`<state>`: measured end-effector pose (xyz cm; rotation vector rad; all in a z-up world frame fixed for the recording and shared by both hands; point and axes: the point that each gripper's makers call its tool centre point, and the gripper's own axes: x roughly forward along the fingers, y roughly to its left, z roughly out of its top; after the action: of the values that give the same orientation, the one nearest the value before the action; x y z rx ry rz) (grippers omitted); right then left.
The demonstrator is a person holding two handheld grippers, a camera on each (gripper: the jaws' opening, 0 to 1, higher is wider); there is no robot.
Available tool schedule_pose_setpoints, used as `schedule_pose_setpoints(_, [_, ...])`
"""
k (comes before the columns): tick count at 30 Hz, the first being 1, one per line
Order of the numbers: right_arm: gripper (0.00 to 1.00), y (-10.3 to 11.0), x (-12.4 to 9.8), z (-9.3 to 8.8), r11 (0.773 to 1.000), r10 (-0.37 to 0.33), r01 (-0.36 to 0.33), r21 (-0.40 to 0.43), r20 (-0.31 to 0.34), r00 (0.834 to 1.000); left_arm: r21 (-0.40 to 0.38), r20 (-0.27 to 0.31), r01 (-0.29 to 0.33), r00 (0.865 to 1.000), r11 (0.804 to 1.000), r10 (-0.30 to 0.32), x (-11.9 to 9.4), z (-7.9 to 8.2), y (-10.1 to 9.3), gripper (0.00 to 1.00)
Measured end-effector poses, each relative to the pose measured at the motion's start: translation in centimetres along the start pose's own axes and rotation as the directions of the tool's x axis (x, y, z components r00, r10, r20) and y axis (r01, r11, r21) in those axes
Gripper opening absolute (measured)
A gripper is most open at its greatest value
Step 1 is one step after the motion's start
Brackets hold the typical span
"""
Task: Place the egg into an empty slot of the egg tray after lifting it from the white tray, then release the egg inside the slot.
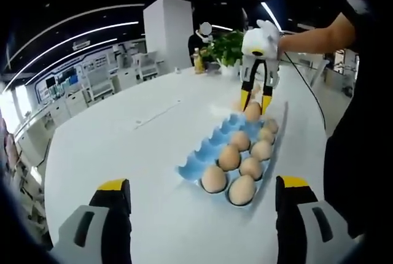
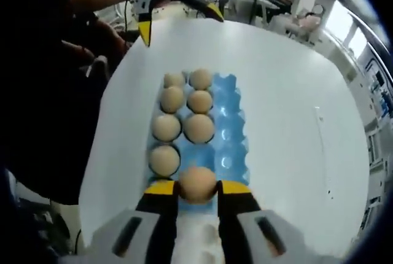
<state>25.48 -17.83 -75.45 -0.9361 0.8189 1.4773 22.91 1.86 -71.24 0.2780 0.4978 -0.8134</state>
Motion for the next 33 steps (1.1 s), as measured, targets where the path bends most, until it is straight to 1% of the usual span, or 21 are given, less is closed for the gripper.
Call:
schedule_pose_setpoints(4, [0.24, 0.0, 1.1, 1.1, 1.000, 0.014, -0.014, -0.019, 0.005, 1.000, -0.006, -0.012, -0.001, 1.000, 1.000, 0.001, -0.1, -0.2, 0.1, 0.99])
schedule_pose_setpoints(8, [0.24, 0.1, 2.1, 1.7, 0.999, 0.029, -0.028, -0.032, 0.008, 1.000, -0.010, -0.007, -0.001, 1.000, 1.000, 0.000, -0.2, -0.1, 0.1, 0.98])
schedule_pose_setpoints(11, [0.24, 0.1, 2.8, 1.5, 0.998, 0.043, -0.043, -0.038, -0.012, 0.999, -0.015, -0.011, -0.001, 1.000, 1.000, 0.001, -0.4, -0.3, 0.2, 0.97])
schedule_pose_setpoints(15, [0.24, 0.1, 3.2, 1.2, 0.998, 0.059, -0.059, -0.027, -0.021, 0.998, -0.019, -0.005, -0.013, 1.000, 1.000, 0.012, -0.7, -0.2, 0.4, 0.97])
schedule_pose_setpoints(21, [0.24, 0.0, 3.5, 1.1, 0.998, 0.067, -0.068, -0.011, -0.019, 0.998, -0.019, -0.007, -0.001, 1.000, 1.000, 0.001, -0.7, -0.2, 0.1, 0.95])
schedule_pose_setpoints(26, [0.24, 0.1, 3.8, 1.0, 0.997, 0.072, -0.072, -0.006, -0.022, 0.997, -0.021, -0.006, -0.004, 1.000, 1.000, 0.004, -0.7, -0.2, 0.1, 0.96])
schedule_pose_setpoints(31, [0.24, 0.0, 4.1, 0.8, 0.997, 0.077, -0.077, -0.002, -0.025, 0.997, -0.017, -0.014, 0.009, 1.000, 1.000, -0.009, -0.7, -0.3, -0.2, 0.92])
schedule_pose_setpoints(33, [0.24, 0.0, 4.1, 0.8, 0.997, 0.078, -0.079, -0.001, -0.022, 0.997, -0.017, -0.011, 0.004, 1.000, 1.000, -0.004, -0.7, -0.2, -0.2, 0.93])
